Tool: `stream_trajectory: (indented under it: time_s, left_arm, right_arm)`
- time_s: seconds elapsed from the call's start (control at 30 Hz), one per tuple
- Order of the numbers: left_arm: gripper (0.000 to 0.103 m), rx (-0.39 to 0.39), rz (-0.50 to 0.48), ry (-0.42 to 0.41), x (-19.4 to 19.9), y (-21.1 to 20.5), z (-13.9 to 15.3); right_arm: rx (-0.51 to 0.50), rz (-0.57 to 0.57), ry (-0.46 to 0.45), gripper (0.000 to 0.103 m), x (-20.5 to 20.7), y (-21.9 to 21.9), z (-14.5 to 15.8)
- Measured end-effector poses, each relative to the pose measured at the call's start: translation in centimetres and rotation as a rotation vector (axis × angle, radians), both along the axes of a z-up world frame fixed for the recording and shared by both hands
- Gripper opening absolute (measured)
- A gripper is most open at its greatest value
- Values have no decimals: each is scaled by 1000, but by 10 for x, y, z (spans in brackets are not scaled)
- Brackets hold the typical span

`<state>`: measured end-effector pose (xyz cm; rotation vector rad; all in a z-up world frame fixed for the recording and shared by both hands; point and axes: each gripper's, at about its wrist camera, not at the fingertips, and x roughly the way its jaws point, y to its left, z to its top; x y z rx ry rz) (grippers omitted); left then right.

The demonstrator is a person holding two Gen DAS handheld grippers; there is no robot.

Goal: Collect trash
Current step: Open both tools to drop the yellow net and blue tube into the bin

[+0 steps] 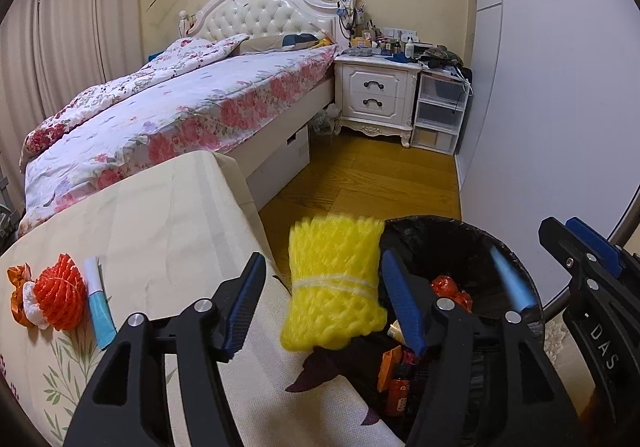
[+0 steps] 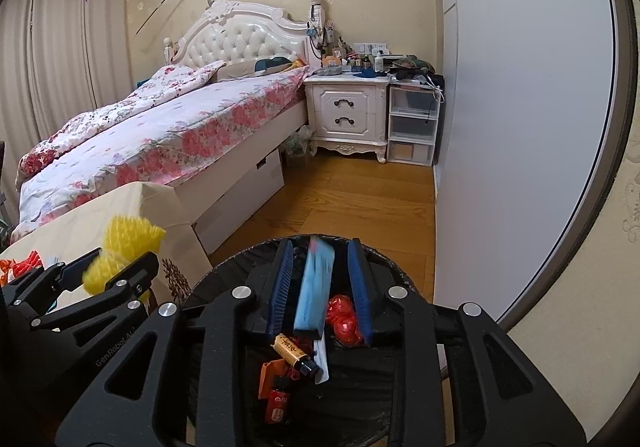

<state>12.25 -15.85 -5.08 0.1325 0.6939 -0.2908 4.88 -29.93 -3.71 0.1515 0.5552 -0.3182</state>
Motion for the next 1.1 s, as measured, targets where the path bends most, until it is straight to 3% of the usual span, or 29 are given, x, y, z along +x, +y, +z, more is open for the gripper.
stream_trajectory:
  time_s: [0.17,0.3,0.77,1.1]
  left_arm:
    - [75,-10,15,11,2,2,-1]
    - [77,-14,20,17,1,1,-1]
    - [80,-3,31,13,-1,5,1]
    - [81,19,62,-7,-7,16,6]
  right_arm:
    - [-1,-12,1,36,2,-3,-1]
    - [-4,-19,0,42,4,-3,0]
    - [-5,-31,8,53,4,-7,-1]
    - [-16,-22,18,68,4,0,-2]
